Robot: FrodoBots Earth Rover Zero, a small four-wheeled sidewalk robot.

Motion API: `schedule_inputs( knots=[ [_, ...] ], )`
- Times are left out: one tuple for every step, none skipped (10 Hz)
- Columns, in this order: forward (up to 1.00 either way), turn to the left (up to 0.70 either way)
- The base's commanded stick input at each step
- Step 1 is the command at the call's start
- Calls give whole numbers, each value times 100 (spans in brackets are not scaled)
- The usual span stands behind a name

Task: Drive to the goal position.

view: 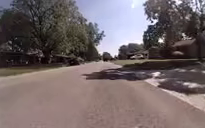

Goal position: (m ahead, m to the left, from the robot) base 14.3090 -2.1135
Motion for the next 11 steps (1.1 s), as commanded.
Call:
schedule_inputs(
  knots=[
    [50,0],
    [50,0],
    [50,0],
    [50,0],
    [50,0],
    [50,0],
    [50,0],
    [50,0],
    [50,0],
    [50,0],
    [50,0]
  ],
)
